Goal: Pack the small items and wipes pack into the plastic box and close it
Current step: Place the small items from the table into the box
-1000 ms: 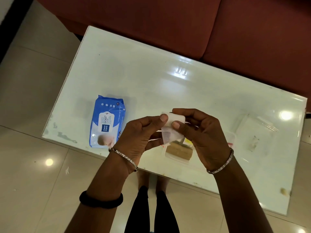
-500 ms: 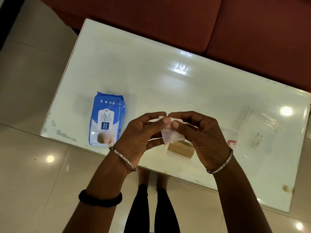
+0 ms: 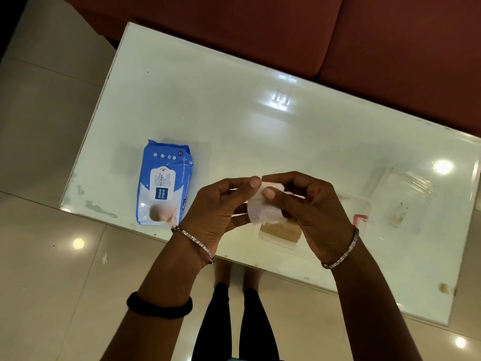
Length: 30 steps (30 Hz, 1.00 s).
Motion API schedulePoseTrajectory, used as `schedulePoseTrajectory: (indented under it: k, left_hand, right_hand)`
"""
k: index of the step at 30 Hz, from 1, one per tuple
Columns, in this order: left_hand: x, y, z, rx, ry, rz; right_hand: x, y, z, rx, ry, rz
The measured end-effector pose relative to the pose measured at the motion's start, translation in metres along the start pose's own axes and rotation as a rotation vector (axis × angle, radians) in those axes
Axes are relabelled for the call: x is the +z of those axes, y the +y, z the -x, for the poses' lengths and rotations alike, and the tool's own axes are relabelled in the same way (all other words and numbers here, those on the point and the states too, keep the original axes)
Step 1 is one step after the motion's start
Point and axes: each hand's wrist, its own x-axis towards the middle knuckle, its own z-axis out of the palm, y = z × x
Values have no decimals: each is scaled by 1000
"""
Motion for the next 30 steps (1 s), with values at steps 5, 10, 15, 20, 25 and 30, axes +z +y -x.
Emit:
schedulePoseTrajectory:
  k: [5, 10, 15, 20, 25, 30]
  left_hand:
    - [-2, 0, -1, -19, -2, -46]
    - [-5, -1, -4, 5, -45, -24]
    - [-4, -3, -3, 3, -61, -2]
    - [-2, -2, -4, -108, -25, 41]
    - [-3, -5, -7, -70, -26, -3]
    - [-3, -7, -6, -42, -64, -24]
  right_hand:
    - [0, 2, 1, -11, -53, -81]
    - [2, -1, 1, 81, -16, -176]
    - [-2, 4, 1, 79, 25, -138]
    - [-7, 7, 3, 0, 13, -106]
    - [-7, 9, 4, 20, -9, -163]
    - [-4, 10, 4, 181, 13, -209]
